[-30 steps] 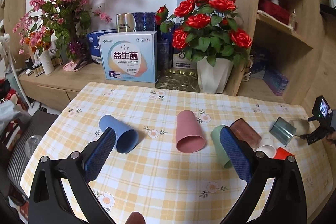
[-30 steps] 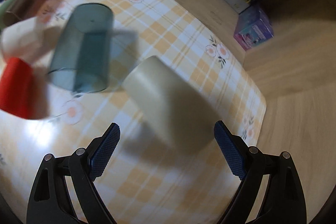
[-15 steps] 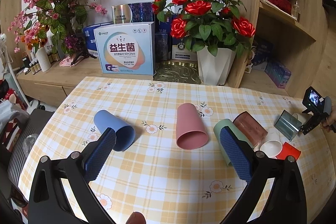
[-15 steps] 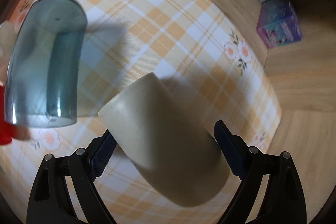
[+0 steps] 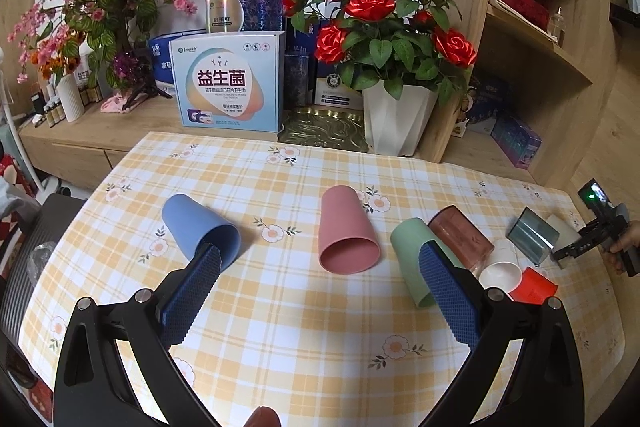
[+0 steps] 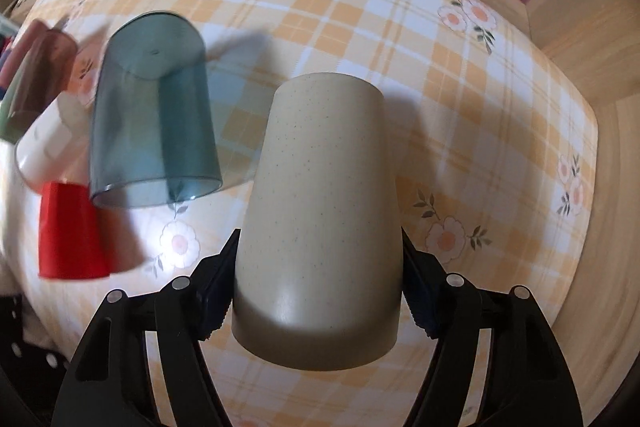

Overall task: Flip cup upside down
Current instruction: 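Lift the beige cup with the right gripper and rotate it upright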

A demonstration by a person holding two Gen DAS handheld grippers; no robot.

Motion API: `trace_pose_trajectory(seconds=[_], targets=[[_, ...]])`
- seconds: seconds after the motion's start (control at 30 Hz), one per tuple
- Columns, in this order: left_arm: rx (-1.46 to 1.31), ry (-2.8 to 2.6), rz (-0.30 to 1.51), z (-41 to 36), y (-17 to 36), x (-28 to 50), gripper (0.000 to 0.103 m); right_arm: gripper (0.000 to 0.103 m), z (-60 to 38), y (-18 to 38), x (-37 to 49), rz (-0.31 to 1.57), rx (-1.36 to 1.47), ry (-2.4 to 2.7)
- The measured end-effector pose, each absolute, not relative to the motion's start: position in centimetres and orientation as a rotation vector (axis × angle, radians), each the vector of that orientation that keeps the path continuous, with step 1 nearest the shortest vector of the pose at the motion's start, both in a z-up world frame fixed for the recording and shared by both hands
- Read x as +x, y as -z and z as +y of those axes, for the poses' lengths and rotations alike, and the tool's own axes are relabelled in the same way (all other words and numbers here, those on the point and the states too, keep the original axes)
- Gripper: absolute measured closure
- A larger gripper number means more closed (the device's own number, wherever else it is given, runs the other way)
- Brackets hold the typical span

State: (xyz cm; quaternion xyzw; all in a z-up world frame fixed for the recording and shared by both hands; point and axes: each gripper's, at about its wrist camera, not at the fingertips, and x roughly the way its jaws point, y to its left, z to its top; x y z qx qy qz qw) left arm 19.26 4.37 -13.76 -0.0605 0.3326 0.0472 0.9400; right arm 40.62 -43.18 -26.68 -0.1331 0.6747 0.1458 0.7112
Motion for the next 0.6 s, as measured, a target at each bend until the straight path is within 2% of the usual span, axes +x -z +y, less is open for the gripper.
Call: trace_pose_trajectory(seconds=[0.3,0.4,0.6], targets=[[-0.156,-0.089,0.684,5.4,13.6,18.1,0.006,0.035,-43.7,27.4,41.1,1.494,-0.179,-0.171],[-0.173,-0.078,0.692,5.8,13.8,17.8,0.006,0.035,-44.7,27.7,38.7,1.474,-0.143,-0.133],[-0.182,-0.058,0.678,5.6,13.8,17.1,0.006,0.035,-47.6,25.8,33.2,1.323,0.088,-0.041]])
